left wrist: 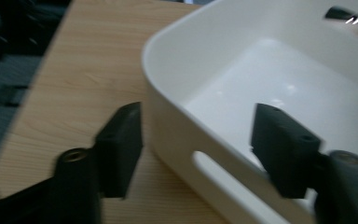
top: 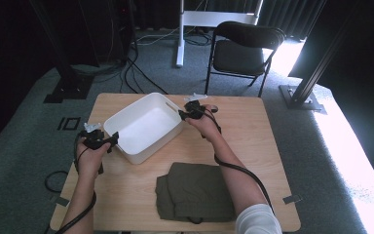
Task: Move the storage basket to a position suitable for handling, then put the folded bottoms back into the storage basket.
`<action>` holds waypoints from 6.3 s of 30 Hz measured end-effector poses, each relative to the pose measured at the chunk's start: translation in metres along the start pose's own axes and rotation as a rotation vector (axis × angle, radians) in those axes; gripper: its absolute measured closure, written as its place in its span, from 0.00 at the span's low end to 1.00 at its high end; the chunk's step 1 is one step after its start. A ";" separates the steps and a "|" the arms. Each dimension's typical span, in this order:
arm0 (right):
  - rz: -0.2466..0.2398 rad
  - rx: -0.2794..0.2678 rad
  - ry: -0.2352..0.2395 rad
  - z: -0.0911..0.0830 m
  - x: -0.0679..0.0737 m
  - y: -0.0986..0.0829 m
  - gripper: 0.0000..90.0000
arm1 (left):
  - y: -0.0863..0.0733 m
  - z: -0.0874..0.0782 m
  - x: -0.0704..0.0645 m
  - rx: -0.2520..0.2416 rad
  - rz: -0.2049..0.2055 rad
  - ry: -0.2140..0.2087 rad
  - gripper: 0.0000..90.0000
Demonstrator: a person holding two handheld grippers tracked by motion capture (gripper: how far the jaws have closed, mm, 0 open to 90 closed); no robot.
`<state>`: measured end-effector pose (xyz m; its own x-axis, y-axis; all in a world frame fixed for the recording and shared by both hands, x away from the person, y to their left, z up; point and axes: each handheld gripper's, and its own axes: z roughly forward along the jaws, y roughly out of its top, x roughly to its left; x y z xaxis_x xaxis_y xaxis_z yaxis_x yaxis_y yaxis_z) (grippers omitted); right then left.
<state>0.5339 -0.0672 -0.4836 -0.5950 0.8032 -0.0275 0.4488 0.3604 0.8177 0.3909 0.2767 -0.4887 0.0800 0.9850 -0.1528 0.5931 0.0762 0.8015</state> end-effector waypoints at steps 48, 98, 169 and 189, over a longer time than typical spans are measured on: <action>0.112 0.056 -0.119 -0.065 -0.011 -0.049 0.90 | 0.019 0.035 -0.065 0.019 0.050 0.029 0.78; 0.362 0.042 -0.301 -0.170 -0.089 -0.126 0.90 | 0.044 0.106 -0.200 0.053 0.208 -0.155 0.85; 0.271 -0.128 -0.148 -0.212 -0.058 -0.109 0.15 | 0.037 0.010 -0.186 0.001 0.359 -0.472 0.19; 0.215 -0.158 -0.110 -0.239 -0.021 -0.136 0.16 | -0.008 -0.028 -0.177 0.024 0.387 -0.527 0.18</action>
<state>0.3263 -0.2466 -0.4564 -0.4180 0.9028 0.1010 0.4422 0.1051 0.8907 0.3500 0.1064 -0.4519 0.6699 0.7321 -0.1237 0.4596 -0.2780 0.8435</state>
